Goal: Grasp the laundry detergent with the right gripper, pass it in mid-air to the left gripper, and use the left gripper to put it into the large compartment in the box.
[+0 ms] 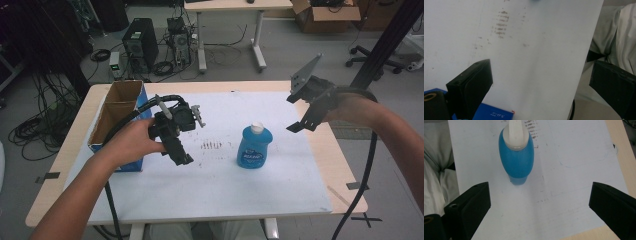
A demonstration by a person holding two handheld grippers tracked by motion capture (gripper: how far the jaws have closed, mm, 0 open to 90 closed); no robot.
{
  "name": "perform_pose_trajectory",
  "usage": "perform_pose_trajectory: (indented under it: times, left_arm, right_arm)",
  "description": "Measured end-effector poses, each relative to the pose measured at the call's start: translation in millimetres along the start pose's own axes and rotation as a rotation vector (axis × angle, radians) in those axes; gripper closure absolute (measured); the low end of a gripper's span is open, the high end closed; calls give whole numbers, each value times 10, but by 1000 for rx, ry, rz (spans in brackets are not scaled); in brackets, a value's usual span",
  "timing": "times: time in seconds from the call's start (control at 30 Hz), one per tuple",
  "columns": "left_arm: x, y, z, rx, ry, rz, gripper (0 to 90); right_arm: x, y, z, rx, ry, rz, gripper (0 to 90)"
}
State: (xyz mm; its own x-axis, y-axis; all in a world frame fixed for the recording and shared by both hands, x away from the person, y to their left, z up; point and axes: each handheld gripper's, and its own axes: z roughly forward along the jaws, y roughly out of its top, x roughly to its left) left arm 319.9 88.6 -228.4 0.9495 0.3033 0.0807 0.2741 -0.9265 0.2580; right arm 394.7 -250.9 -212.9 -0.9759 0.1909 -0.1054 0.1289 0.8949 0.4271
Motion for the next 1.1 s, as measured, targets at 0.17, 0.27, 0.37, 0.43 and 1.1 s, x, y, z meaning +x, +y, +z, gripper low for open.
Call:
perform_pose_trajectory:
  times: [0.17,0.27,0.37,0.43,1.1]
  left_arm:
    - [12,-9,-19,-7,7,-2,50]
    - [30,-9,-18,-7,7,-6,50]
    - [39,-3,-14,-10,10,-7,49]
    - [46,5,-6,-13,7,-8,49]
    - [76,-52,0,-25,14,-25,49]
  right_arm:
    - [4,11,7,2,4,-5,37]
    - [6,4,14,-2,7,-7,37]
    - [11,-3,20,-1,10,-7,37]
    - [18,-19,20,-3,14,-3,37]
    - [50,-200,122,-85,37,9,35]
